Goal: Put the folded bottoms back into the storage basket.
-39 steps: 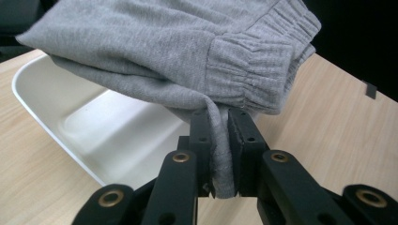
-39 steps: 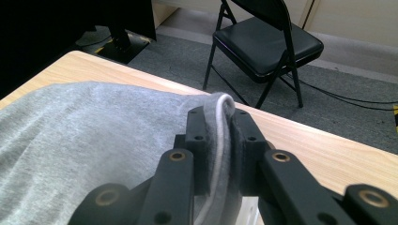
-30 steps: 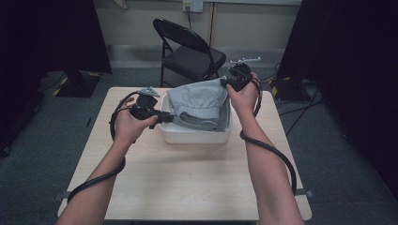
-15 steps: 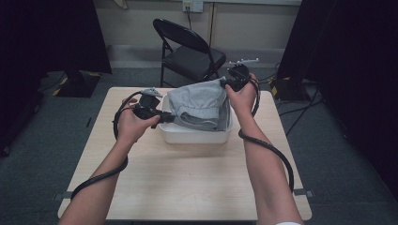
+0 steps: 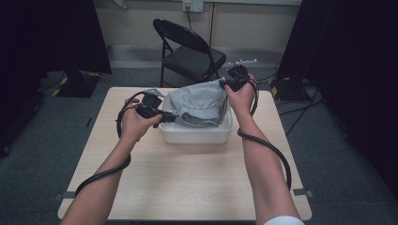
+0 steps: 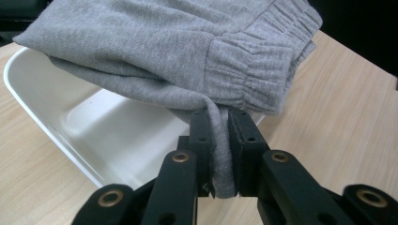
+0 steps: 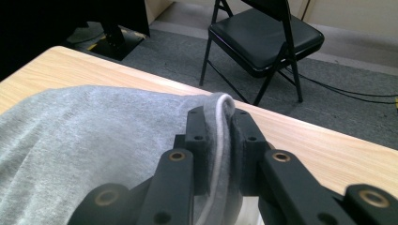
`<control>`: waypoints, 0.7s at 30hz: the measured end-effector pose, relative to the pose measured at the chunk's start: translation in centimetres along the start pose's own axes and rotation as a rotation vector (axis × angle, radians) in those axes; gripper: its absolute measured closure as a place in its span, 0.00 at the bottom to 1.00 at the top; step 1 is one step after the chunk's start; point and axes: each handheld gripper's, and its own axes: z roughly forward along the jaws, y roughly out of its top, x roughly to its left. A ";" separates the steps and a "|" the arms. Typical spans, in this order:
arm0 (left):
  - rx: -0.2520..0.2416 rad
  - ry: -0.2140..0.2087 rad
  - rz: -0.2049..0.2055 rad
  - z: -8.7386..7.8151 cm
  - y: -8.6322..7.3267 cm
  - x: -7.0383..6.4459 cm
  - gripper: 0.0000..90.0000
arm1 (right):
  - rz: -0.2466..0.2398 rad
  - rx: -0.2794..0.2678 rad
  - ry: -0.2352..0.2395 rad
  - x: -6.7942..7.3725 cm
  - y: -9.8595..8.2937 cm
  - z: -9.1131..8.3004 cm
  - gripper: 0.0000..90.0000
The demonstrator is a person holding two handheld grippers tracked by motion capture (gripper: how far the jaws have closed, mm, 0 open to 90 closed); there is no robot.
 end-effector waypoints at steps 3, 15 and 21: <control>0.003 0.013 0.002 0.3 -0.1 0.1 0.90 | 0.007 -0.002 0.004 -0.1 -0.2 0.2 0.88; 0.013 0.029 0.005 0.9 -0.5 0.2 0.90 | 0.002 0.005 -0.001 -0.1 -0.8 1.0 0.88; 0.024 0.038 0.005 1.3 -0.7 0.5 0.90 | -0.009 0.004 0.000 0.0 -0.9 1.3 0.88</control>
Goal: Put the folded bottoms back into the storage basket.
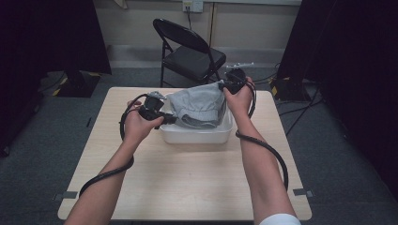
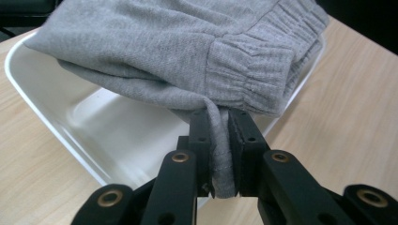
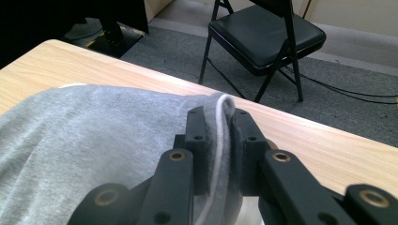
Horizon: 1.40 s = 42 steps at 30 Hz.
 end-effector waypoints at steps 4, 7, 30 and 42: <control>0.003 0.008 -0.004 0.2 -0.1 0.2 0.90 | -0.002 -0.003 0.001 0.1 -0.1 0.3 0.88; 0.002 0.015 -0.009 0.5 -0.3 0.3 0.89 | -0.004 -0.003 0.000 0.2 -0.3 0.6 0.88; 0.021 0.054 -0.026 2.0 -0.9 1.1 0.89 | -0.015 0.004 0.003 0.1 -0.9 1.7 0.88; 0.047 0.078 -0.015 2.7 -0.5 0.9 0.89 | -0.037 0.013 0.003 0.4 -1.3 2.7 0.88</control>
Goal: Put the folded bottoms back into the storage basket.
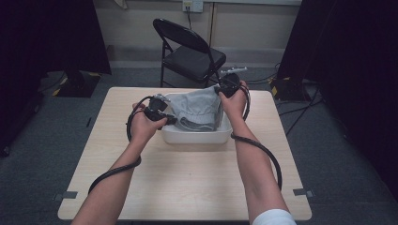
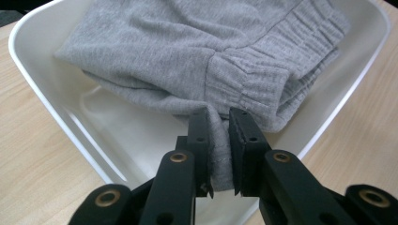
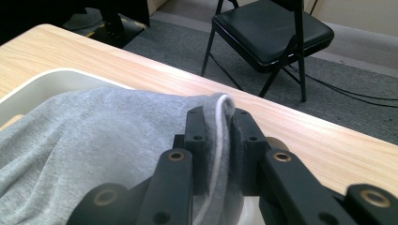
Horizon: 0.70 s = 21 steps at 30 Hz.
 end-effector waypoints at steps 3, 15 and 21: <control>-0.002 0.009 0.002 0.2 -0.1 0.1 0.89 | 0.006 -0.006 0.005 -0.2 -0.1 0.1 0.88; 0.008 0.031 0.001 0.5 -0.2 0.2 0.88 | -0.006 0.001 0.011 -0.4 -0.2 0.7 0.87; -0.025 0.050 0.010 0.2 0.0 0.3 0.78 | -0.030 0.020 -0.004 -0.3 -0.3 1.0 0.81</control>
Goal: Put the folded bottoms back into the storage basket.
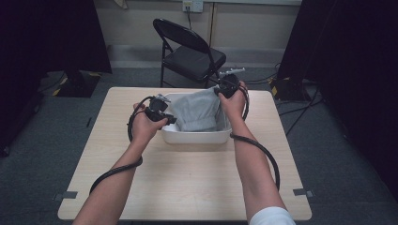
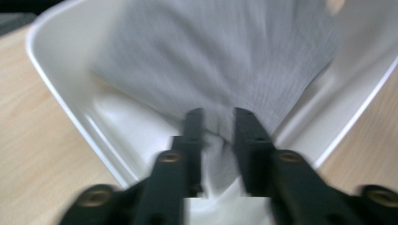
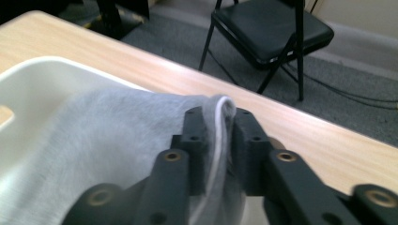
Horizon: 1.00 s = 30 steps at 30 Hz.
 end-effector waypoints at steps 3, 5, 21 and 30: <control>-0.012 0.035 0.017 -0.3 0.0 0.3 0.55 | 0.018 0.013 -0.032 -0.2 -0.2 0.1 0.52; -0.029 0.027 -0.006 -0.4 -0.1 0.3 0.44 | 0.039 0.010 -0.019 -0.3 -0.3 -0.1 0.49; -0.043 0.030 -0.018 -2.1 -1.3 -0.9 0.26 | 0.051 0.001 -0.029 -1.3 -2.7 -4.2 0.36; -0.060 0.010 -0.019 -2.3 -2.3 -2.0 0.23 | 0.062 0.022 -0.035 -0.9 -5.0 -5.3 0.36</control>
